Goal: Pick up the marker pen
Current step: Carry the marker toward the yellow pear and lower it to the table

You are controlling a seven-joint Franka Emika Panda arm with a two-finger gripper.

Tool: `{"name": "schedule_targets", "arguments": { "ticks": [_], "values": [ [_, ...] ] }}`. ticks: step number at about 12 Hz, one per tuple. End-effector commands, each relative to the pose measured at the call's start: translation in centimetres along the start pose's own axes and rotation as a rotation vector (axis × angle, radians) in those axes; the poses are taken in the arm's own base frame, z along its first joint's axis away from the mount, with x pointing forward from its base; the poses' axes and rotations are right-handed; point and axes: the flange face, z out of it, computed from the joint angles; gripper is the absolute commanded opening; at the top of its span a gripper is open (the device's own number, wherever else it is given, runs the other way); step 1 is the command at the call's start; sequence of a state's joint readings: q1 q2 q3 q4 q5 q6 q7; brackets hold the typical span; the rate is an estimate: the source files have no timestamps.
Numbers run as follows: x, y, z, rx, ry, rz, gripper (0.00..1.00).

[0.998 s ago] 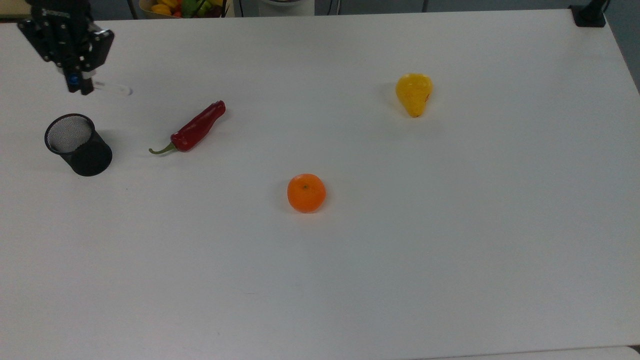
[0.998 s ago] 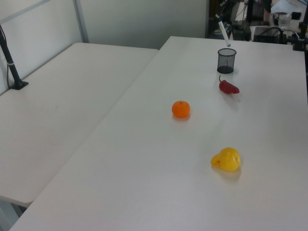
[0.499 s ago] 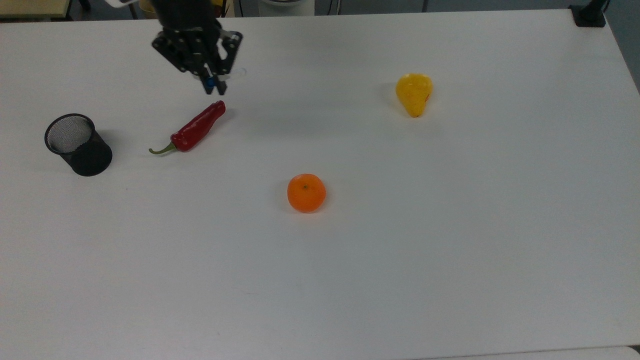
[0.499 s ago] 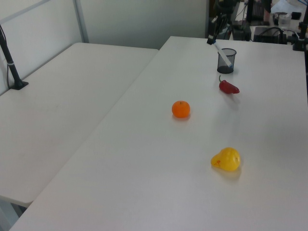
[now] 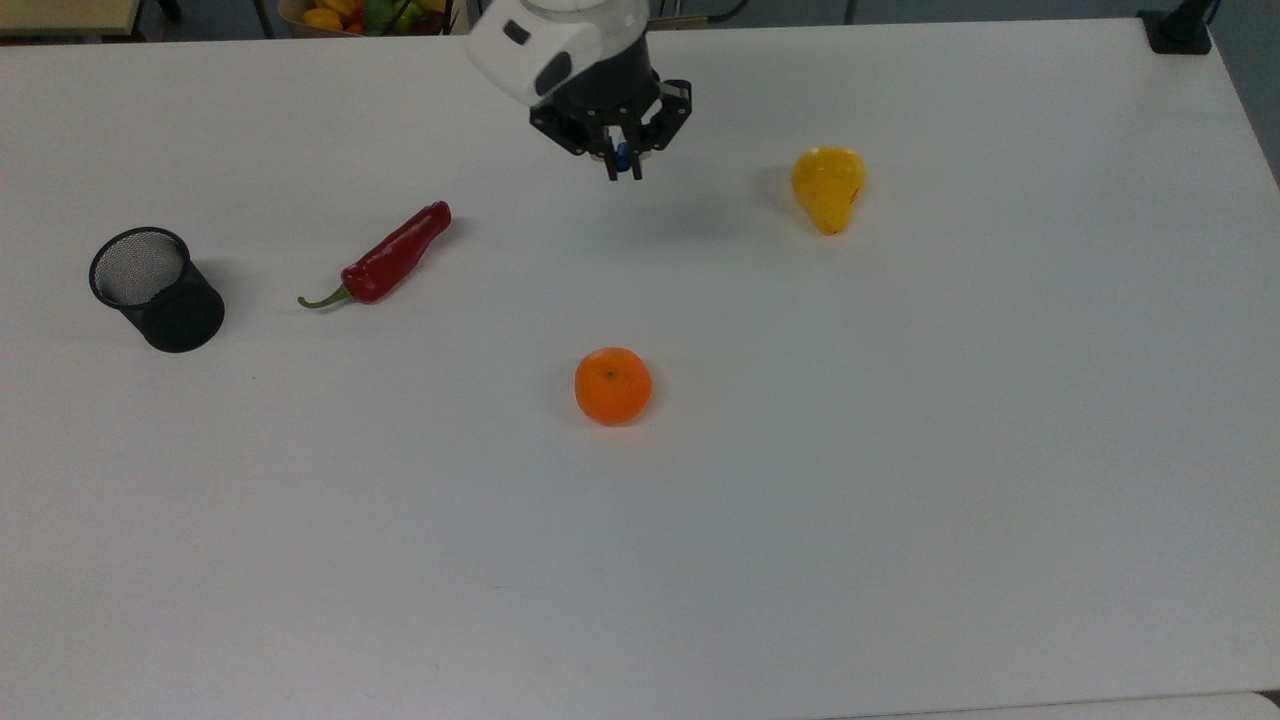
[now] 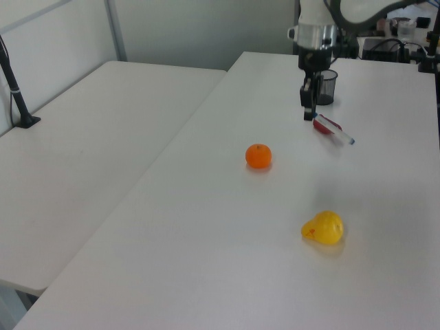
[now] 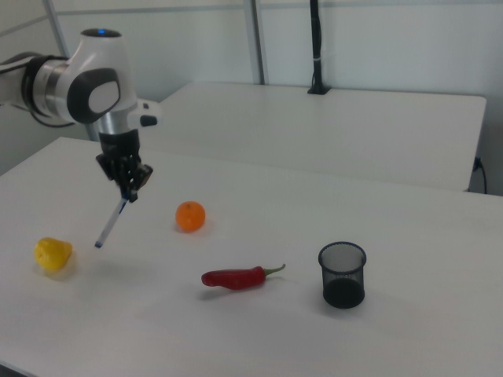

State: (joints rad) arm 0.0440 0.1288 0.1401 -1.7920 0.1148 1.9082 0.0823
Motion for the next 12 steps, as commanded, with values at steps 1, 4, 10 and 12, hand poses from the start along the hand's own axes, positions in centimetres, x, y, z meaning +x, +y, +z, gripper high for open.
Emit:
{"name": "schedule_targets", "arguments": {
  "ticks": [1,4,10,12],
  "values": [
    [-2.3,-2.5,5.9,-0.056,-0.101,-0.044,0.0],
    [-2.3,-2.6,10.8,-0.096,-0.042,-0.024,0.0],
    [-1.5,-3.5,14.8,-0.12,0.072,0.022,0.0],
    [-1.3,-3.7,15.8,-0.151,0.084,0.023,0.0]
  ]
}}
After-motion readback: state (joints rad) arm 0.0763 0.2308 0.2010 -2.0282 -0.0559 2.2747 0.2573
